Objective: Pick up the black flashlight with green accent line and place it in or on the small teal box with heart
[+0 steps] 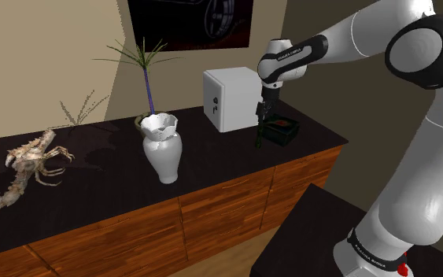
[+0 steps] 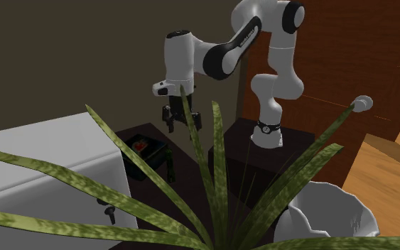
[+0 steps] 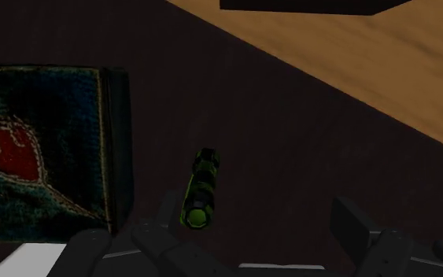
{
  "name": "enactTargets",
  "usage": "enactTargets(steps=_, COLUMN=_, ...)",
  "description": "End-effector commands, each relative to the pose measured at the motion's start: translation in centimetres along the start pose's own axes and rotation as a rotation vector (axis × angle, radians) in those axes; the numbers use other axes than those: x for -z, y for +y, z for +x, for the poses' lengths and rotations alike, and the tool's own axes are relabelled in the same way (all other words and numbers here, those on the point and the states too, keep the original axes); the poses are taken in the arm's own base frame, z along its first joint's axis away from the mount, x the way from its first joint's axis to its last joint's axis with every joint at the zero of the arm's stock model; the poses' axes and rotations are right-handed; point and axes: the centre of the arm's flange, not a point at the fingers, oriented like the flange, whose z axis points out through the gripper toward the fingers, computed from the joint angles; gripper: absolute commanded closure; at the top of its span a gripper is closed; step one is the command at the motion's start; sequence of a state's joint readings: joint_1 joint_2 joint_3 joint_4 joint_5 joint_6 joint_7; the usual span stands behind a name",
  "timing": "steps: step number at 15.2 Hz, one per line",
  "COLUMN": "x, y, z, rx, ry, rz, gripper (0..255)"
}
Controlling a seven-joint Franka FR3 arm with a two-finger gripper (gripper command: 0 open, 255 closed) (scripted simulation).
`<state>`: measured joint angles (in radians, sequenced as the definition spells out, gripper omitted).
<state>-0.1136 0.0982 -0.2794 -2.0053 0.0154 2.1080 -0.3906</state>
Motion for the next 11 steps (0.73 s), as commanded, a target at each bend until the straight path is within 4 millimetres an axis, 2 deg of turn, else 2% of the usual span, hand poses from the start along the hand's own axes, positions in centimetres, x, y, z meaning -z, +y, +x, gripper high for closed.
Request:
enactTargets(steps=1, x=-1.3, y=1.8, z=1.6, rx=-0.001, ry=0.010, rz=-0.001, gripper=0)
enactTargets(steps=4, x=-2.6, y=3.5, z=3.6, rx=-0.003, ry=0.021, rz=-0.002, gripper=0)
enactTargets(steps=11, x=-6.6, y=3.5, z=3.7, rx=-0.003, ry=0.021, rz=-0.002, gripper=0)
